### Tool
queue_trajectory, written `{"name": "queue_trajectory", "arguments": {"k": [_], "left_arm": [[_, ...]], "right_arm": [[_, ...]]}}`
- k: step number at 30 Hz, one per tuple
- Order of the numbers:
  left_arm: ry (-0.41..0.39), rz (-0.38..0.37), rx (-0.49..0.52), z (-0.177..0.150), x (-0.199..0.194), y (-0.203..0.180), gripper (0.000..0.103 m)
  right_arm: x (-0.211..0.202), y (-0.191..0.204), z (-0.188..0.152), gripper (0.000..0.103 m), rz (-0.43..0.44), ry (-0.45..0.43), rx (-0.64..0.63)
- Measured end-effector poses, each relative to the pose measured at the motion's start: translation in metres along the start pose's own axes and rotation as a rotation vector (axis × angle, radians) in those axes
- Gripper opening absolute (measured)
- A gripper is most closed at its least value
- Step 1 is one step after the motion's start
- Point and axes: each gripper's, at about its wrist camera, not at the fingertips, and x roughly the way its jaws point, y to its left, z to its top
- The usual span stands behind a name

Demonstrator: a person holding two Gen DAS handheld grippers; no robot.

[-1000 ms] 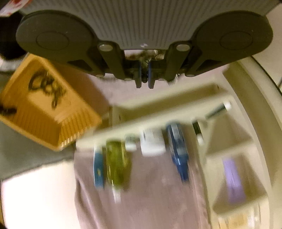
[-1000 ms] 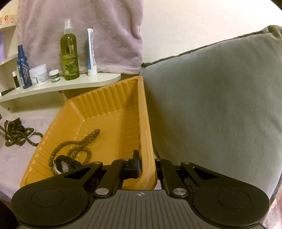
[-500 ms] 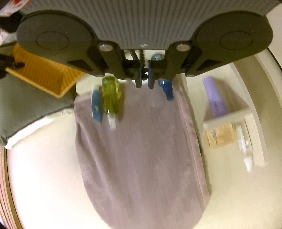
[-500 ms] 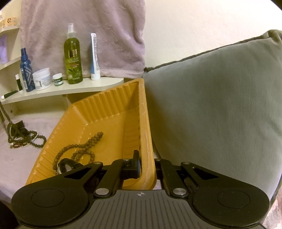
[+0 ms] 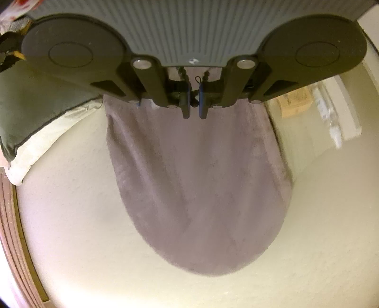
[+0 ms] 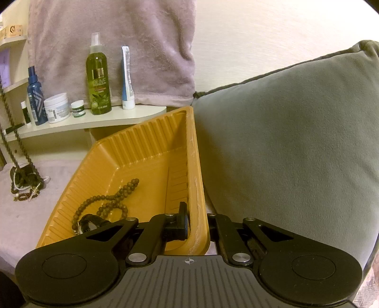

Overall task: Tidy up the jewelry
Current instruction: 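Grasp a dark bead strand with the left gripper and lift it, then carry the dark bead strand over the orange tray and open the left gripper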

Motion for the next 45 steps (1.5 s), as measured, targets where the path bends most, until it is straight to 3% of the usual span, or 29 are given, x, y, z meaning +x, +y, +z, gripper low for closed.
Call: {"name": "queue_trajectory", "arguments": {"k": [30, 39, 45], "left_arm": [[-0.132, -0.016, 0.002, 0.074, 0.001, 0.001, 0.006], [-0.137, -0.078, 0.002, 0.086, 0.005, -0.015, 0.006], [-0.135, -0.159, -0.015, 0.091, 0.017, -0.039, 0.006]], "right_arm": [[0.000, 0.001, 0.001, 0.004, 0.000, -0.003, -0.001], [0.001, 0.001, 0.001, 0.004, 0.002, -0.002, 0.000], [0.000, 0.000, 0.002, 0.004, 0.002, -0.002, -0.001]]}}
